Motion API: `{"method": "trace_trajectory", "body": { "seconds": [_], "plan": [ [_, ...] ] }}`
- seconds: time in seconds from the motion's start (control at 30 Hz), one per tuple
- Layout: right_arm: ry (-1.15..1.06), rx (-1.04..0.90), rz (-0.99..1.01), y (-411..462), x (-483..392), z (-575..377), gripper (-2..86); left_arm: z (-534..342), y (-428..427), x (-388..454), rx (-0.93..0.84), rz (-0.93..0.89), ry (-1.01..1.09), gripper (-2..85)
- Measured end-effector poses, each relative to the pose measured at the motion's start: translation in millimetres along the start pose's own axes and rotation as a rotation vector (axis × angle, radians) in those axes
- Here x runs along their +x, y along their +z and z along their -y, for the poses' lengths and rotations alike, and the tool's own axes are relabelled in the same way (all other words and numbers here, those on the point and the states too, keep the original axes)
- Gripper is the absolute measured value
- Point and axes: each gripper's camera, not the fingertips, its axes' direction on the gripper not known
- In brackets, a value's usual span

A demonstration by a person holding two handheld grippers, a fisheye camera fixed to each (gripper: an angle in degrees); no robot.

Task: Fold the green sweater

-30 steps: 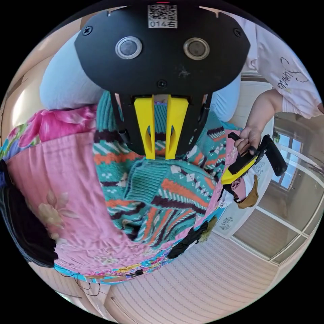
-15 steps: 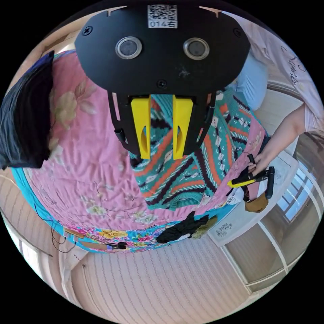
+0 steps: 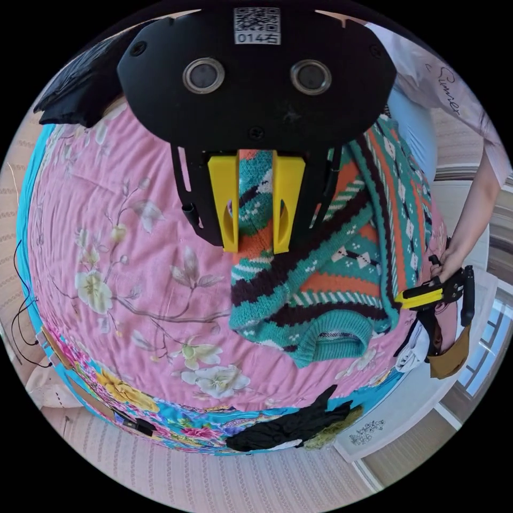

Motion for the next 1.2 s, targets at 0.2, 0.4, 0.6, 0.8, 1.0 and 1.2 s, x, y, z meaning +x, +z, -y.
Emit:
{"method": "trace_trajectory", "body": {
  "seconds": [0.2, 0.4, 0.6, 0.8, 1.0, 1.2],
  "plan": [
    [-0.024, 0.023, 0.002, -7, 16, 0, 6.2, -15, 22, -63, 0.000, -0.033, -0.193, 3.0],
    [0.029, 0.178, 0.059, -45, 36, 2, 8.0, -25, -10, -104, 0.108, -0.119, -0.256, 6.1],
    [0.099, 0.157, 0.119, -31, 56, 24, 12.8, -24, 3, -137, 0.120, -0.189, -0.362, 10.8],
    [0.115, 0.052, 0.239, -21, 62, 39, 4.7, -21, 40, -156, -0.016, -0.336, -0.404, 5.2],
    [0.092, 0.279, 0.340, -89, 64, 32, 2.7, -24, -21, -167, 0.234, -0.366, -0.370, 4.7],
    [-0.092, 0.381, 0.330, -129, 38, -13, 2.6, -92, -74, -156, 0.447, -0.478, -0.254, 4.8]
  ]
}}
